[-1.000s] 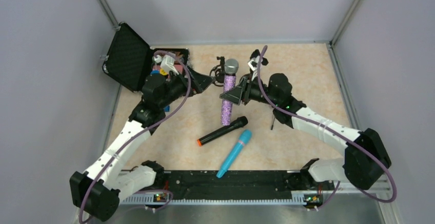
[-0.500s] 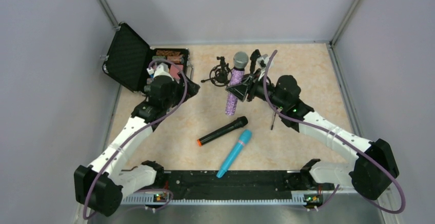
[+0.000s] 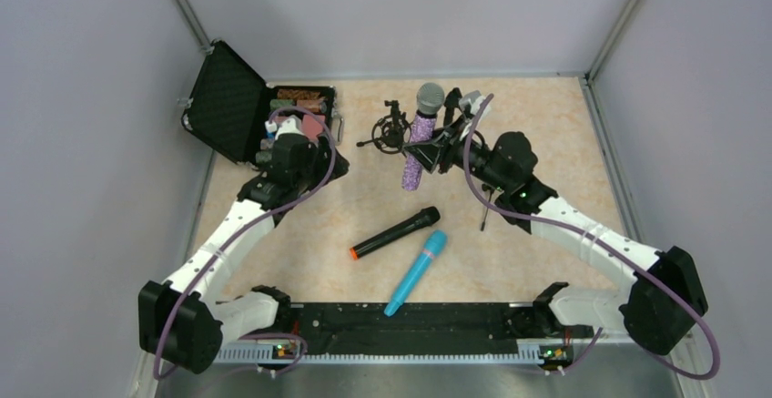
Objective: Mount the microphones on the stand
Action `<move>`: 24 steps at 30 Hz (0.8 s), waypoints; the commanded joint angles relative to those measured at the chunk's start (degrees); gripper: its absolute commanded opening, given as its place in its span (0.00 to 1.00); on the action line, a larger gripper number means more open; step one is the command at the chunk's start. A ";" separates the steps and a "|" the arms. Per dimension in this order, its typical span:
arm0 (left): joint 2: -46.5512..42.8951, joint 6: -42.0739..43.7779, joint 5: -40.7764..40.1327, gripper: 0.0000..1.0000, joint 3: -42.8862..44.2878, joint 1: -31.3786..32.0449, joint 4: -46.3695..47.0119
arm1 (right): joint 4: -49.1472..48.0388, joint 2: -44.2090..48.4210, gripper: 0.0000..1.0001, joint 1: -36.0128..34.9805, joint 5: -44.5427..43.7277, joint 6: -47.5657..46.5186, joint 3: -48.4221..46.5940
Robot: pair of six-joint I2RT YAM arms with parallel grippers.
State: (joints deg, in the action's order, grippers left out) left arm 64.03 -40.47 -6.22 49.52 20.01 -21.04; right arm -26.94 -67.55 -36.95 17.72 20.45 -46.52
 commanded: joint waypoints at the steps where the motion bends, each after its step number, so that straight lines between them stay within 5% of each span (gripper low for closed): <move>1: -0.01 2.70 0.23 0.95 3.14 -0.34 2.67 | -6.92 -0.67 0.00 0.31 -0.95 -3.84 -5.13; 24: -3.55 5.71 4.49 0.94 3.28 -0.42 7.37 | -22.95 -12.06 0.00 0.30 -0.02 -10.69 -12.27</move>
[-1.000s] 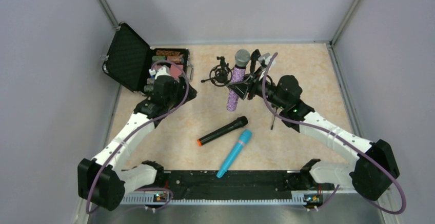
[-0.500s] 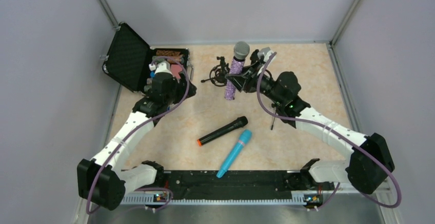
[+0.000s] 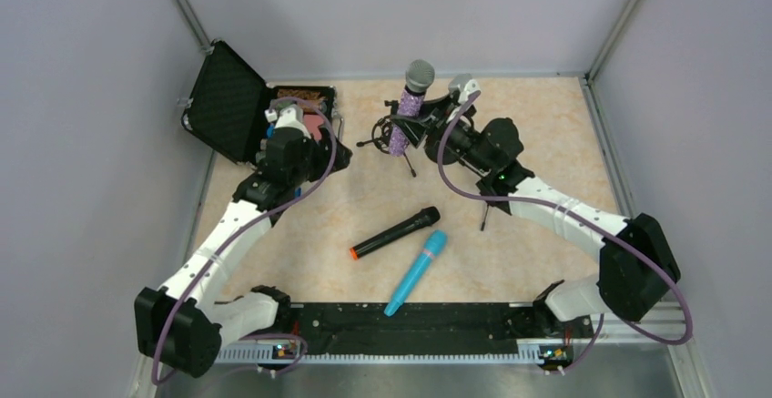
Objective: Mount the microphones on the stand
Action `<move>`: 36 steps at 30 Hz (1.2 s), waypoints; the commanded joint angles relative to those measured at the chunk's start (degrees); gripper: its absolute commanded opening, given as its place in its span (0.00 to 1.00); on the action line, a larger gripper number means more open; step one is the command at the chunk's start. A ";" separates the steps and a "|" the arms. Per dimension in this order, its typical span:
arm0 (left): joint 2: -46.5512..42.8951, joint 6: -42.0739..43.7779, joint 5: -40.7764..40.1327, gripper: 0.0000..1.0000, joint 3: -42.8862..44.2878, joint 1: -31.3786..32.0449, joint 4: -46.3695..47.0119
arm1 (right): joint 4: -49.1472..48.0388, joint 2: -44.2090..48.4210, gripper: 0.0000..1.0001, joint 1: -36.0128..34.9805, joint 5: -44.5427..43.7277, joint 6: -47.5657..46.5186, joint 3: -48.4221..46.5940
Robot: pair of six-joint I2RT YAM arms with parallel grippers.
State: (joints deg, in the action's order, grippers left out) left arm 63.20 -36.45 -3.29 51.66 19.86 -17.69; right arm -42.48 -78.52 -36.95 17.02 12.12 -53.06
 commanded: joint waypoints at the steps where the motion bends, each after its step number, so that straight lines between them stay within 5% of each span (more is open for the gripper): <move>1: -3.04 1.91 1.74 0.94 1.02 -0.31 4.23 | -7.22 -1.61 0.00 0.30 0.69 -2.77 -6.49; 14: -9.90 6.47 8.67 0.95 -2.49 -0.27 12.11 | -5.95 -6.71 0.00 0.30 -6.22 -2.55 -11.61; 36: -9.88 6.66 12.61 0.94 -6.22 -0.28 16.30 | -2.89 -13.22 0.00 0.31 -3.04 -11.82 -13.66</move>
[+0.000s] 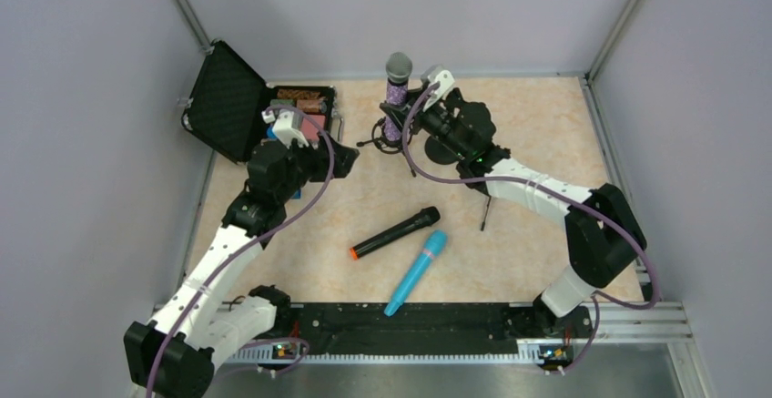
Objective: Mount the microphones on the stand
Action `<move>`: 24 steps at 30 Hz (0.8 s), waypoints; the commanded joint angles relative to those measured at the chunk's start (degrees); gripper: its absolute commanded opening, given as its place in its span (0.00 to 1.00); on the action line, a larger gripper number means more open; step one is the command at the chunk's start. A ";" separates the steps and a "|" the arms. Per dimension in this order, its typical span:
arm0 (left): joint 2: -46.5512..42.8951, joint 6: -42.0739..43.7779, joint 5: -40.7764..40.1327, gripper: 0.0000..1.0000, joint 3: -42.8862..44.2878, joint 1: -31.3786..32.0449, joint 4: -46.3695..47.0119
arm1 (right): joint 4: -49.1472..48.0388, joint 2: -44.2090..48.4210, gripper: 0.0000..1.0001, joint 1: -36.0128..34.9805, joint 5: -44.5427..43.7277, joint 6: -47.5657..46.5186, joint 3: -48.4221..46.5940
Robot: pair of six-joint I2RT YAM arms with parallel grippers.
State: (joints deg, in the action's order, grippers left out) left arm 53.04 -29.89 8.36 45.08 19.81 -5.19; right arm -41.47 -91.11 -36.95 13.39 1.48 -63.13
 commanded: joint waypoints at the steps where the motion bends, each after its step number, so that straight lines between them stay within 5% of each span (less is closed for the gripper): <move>1: 0.34 0.02 0.91 0.94 0.28 -0.22 3.94 | -3.92 -0.73 0.00 0.34 0.09 -1.97 -3.52; 24: 1.31 -0.70 1.99 0.94 -1.07 -0.23 4.08 | -2.33 -5.34 0.00 -1.03 -3.21 -7.54 -6.40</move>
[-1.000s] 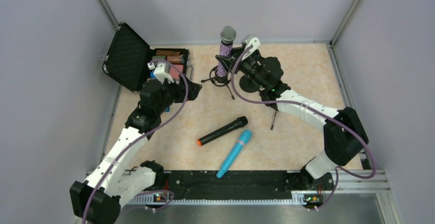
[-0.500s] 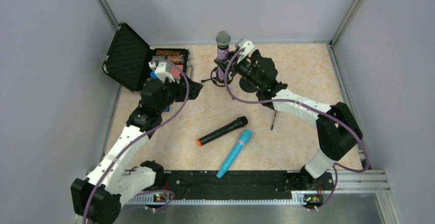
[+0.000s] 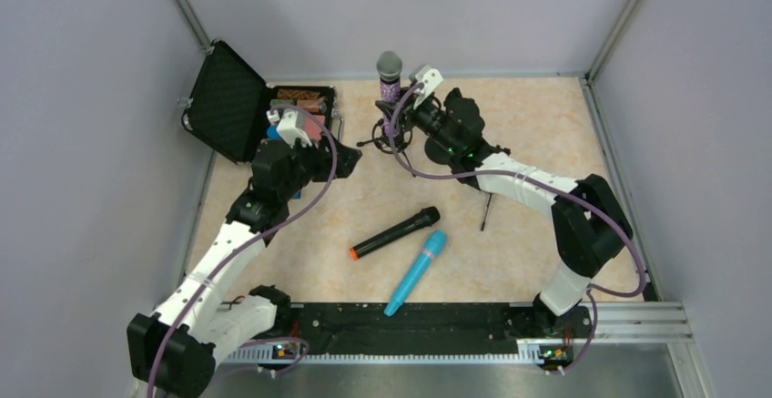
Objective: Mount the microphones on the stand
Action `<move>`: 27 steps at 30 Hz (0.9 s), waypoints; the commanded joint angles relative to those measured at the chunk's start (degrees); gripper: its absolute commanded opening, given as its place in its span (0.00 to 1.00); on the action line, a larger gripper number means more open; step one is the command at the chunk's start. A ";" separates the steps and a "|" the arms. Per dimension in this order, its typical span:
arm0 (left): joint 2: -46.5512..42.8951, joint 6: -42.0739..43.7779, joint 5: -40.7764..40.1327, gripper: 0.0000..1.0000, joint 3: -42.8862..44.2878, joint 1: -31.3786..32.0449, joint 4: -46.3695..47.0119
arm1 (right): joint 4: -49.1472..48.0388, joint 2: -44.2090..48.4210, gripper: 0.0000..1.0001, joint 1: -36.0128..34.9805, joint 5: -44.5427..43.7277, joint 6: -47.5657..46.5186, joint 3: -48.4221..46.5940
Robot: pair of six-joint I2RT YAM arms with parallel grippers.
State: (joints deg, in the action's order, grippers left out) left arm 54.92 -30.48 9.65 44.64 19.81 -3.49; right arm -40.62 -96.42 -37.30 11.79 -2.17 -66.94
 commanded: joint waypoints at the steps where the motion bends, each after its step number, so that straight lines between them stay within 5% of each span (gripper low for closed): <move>1: -0.67 -0.11 0.72 0.94 -0.76 -0.24 2.40 | -3.30 0.14 0.00 -0.83 -2.13 -4.57 -2.06; 27: -2.73 -2.52 2.54 0.94 -3.67 -0.25 3.01 | -29.46 -3.29 0.00 -0.93 1.57 -7.25 14.94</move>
State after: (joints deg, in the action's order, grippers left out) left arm 53.60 -31.59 10.98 41.39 19.81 -3.40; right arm -61.78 -99.09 -38.09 11.94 -9.04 -53.17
